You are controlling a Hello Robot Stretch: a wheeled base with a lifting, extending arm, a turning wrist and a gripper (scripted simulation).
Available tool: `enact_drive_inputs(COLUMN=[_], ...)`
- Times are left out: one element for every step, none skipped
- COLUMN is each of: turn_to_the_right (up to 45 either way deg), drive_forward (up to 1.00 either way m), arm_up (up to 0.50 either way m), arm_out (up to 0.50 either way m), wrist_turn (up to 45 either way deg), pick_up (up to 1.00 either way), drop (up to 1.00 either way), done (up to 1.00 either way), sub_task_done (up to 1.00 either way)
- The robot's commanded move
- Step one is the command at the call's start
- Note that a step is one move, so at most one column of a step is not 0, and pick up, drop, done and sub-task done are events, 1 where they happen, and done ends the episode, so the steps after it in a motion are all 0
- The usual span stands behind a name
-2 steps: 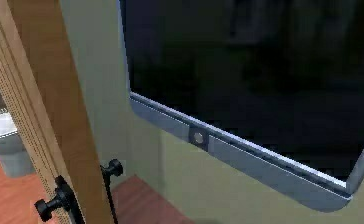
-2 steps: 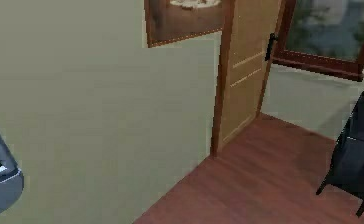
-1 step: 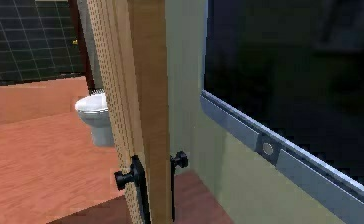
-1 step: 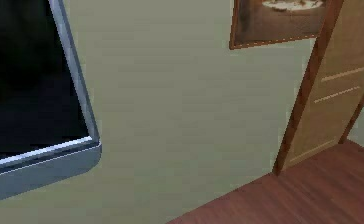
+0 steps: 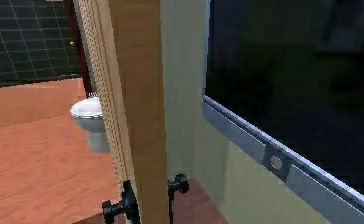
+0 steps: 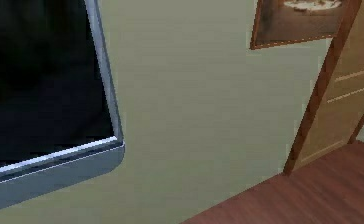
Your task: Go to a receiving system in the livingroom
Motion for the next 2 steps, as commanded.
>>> enact_drive_inputs(turn_to_the_right=[30.0,0.0], drive_forward=[0.00,0.00], arm_up=[0.00,0.00], arm_out=[0.00,0.00], wrist_turn=[0.0,0.0], pick_up=[0.00,0.00], drop=[0.00,0.00], done=[0.00,1.00], sub_task_done=[0.00,0.00])
